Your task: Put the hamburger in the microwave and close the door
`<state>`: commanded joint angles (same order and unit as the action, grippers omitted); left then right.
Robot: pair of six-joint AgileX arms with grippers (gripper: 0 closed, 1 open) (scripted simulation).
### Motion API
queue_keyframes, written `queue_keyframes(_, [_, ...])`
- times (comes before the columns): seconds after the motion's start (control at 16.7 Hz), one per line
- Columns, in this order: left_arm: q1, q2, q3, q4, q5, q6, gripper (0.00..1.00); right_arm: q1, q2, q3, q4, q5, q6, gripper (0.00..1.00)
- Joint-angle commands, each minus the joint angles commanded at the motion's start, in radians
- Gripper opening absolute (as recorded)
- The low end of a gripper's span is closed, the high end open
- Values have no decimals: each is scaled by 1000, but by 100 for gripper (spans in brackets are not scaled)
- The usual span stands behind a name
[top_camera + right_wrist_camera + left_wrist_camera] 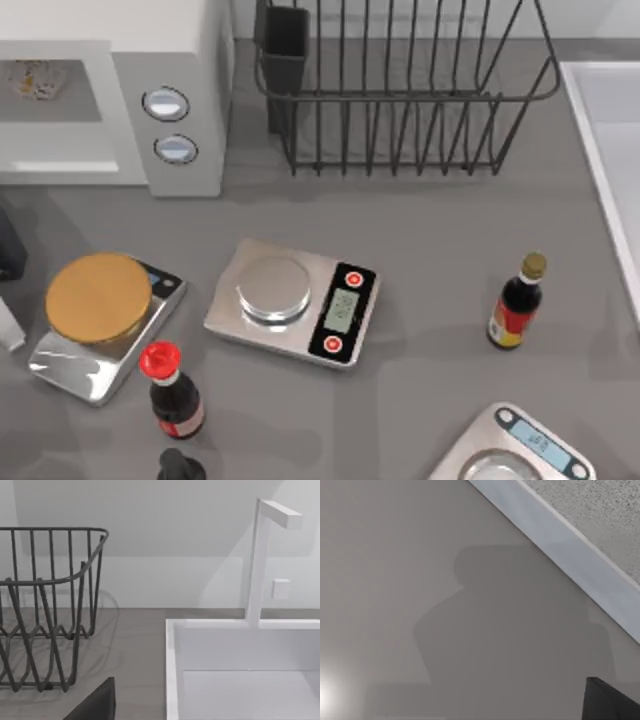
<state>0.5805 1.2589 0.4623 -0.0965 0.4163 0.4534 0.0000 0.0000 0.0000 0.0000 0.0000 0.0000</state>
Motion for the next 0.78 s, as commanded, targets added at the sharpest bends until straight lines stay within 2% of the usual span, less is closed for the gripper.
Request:
queue_keyframes(0.24, [-80,-50,-40,4,-81,-58,0,0,0,0,0,0,0,100])
queue_keyframes(0.78, [-451,-208,-98,28,-310,-337,0,0,0,0,0,0,0,100])
